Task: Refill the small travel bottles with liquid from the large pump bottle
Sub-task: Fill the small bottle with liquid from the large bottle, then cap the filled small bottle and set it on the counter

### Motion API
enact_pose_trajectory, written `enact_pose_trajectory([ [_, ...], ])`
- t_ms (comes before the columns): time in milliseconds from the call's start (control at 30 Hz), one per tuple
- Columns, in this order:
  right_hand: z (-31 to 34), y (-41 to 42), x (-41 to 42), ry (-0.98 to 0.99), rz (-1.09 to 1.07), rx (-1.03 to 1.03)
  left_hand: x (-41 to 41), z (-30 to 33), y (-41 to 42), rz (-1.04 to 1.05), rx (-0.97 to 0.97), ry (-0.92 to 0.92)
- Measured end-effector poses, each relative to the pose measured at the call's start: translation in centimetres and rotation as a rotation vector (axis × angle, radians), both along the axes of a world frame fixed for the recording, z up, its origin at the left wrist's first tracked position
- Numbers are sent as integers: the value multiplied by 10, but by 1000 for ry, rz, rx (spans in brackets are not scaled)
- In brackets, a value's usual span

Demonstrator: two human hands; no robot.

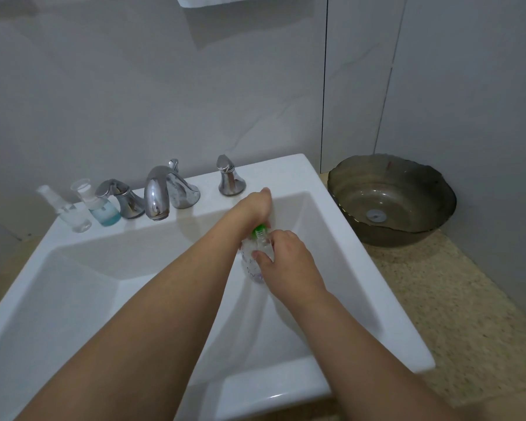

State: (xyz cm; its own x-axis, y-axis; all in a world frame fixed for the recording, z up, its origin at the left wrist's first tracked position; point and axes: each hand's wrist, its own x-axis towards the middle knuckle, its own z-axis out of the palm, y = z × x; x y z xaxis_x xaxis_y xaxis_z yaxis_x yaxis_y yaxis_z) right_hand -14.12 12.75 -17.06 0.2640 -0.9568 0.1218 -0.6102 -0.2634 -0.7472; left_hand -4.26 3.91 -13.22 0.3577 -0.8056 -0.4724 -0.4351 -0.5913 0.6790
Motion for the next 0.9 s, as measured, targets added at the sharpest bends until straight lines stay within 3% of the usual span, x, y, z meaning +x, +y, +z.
enact_pose_trajectory([
  [267, -4, -2, 0, -5, 5, -1, 2, -3, -1, -2, -8, -31],
  [433, -4, -1, 2, -27, -7, 5, 9, 2, 4, 40, 113, 125],
  [733, -3, 6, -17, -93, -106, 69, 24, -6, 29, 422, -364, 376],
  [900, 14, 26, -17, -49, -78, 22, 41, -3, 74, 339, -302, 331],
])
